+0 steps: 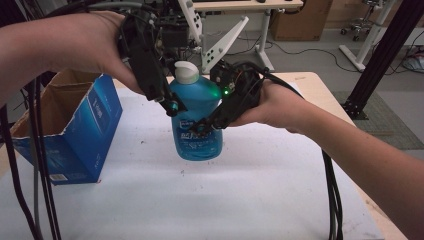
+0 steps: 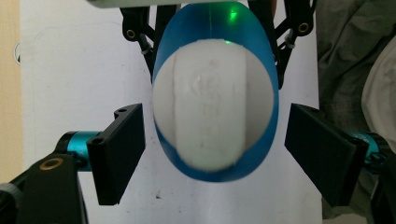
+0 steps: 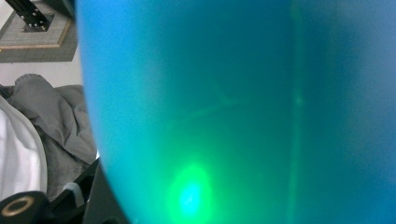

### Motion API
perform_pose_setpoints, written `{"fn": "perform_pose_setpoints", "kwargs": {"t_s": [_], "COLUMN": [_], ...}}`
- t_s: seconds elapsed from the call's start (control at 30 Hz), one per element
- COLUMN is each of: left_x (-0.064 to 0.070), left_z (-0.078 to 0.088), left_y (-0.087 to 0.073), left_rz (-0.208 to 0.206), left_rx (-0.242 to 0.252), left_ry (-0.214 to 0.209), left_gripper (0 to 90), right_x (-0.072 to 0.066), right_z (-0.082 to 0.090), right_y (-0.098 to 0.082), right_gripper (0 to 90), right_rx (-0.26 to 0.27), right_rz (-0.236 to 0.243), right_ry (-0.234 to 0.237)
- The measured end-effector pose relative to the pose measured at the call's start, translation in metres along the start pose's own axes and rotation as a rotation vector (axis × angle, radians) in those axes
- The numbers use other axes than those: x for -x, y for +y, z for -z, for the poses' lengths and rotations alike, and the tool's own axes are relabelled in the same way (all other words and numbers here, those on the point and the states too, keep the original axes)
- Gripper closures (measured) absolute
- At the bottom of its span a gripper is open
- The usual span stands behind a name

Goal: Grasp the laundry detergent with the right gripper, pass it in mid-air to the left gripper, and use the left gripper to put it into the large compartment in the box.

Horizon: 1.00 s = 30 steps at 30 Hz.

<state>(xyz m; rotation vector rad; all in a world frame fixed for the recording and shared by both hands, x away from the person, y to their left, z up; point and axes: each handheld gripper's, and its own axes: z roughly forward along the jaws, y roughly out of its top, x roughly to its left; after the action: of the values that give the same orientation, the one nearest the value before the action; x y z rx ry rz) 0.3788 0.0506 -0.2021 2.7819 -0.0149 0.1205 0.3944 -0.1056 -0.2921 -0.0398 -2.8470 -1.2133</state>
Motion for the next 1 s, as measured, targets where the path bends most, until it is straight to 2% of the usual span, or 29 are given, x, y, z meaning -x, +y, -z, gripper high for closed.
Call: {"fn": "perform_pose_setpoints", "kwargs": {"t_s": [0.23,0.33,0.37,0.5,1.0], "left_x": [0.0,0.0,0.0,0.0,0.0], "left_z": [-0.007,-0.008,-0.008,-0.009,-0.012], "left_y": [0.005,0.007,0.008,0.009,0.01], "left_rz": [-0.006,0.002,0.0,0.003,0.005], "left_rx": [-0.029,-0.026,-0.029,-0.035,-0.049], "left_ry": [0.024,0.019,0.022,0.021,0.015], "left_gripper": [20.6,21.3,24.3,27.4,32.3], "right_x": [0.0,-0.001,-0.001,-0.001,-0.002], "right_z": [0.0,-0.001,-0.001,-0.001,-0.001], "right_y": [0.002,0.002,0.002,0.002,0.004], "right_gripper": [44.7,44.7,44.7,44.7,44.8], "right_rx": [-0.004,-0.008,-0.009,-0.007,-0.008], "right_rz": [-0.001,-0.006,-0.004,0.001,-0.002], "right_ry": [0.004,0.008,0.009,0.006,0.004]}}
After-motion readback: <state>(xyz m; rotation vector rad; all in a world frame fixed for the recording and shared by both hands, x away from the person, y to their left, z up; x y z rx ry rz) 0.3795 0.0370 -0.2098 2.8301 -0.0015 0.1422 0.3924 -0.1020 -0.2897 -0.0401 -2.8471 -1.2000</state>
